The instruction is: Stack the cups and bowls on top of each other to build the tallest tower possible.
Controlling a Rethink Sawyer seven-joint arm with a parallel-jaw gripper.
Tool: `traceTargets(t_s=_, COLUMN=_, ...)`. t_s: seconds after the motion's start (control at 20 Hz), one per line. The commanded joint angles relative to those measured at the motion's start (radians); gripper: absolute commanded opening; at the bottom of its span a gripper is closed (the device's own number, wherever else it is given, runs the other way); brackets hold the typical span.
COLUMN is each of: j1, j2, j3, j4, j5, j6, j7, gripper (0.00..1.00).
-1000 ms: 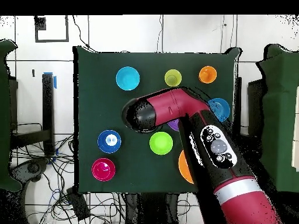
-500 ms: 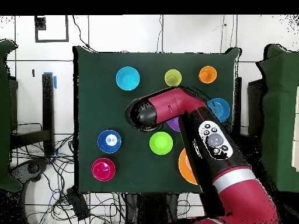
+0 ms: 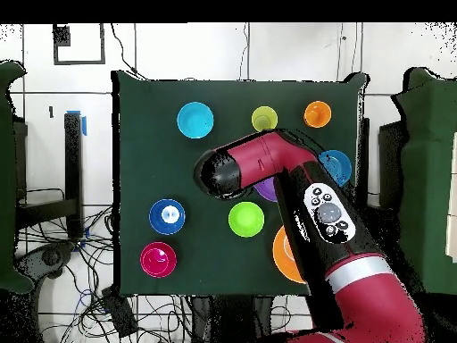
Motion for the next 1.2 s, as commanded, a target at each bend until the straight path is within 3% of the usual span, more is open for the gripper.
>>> traceTargets(t_s=0.05, j1=0.035, j2=0.012, j3=0.021, j4=-0.060, j5=-0.081, j6=0.065, j7=-0.273, gripper=1.00)
traceTargets(t_s=0.45, j1=0.015, j2=-0.042, j3=0.025, j4=0.010, j5=-0.066, j6=0.056, j7=-0.269, gripper=1.00)
traceTargets(t_s=0.85, j1=0.008, j2=-0.102, j3=0.009, j4=0.136, j5=-0.038, j6=0.041, j7=-0.201, gripper=1.00)
traceTargets(t_s=1.2, j1=0.011, j2=-0.106, j3=0.006, j4=0.159, j5=-0.028, j6=0.057, j7=-0.180, gripper=1.00)
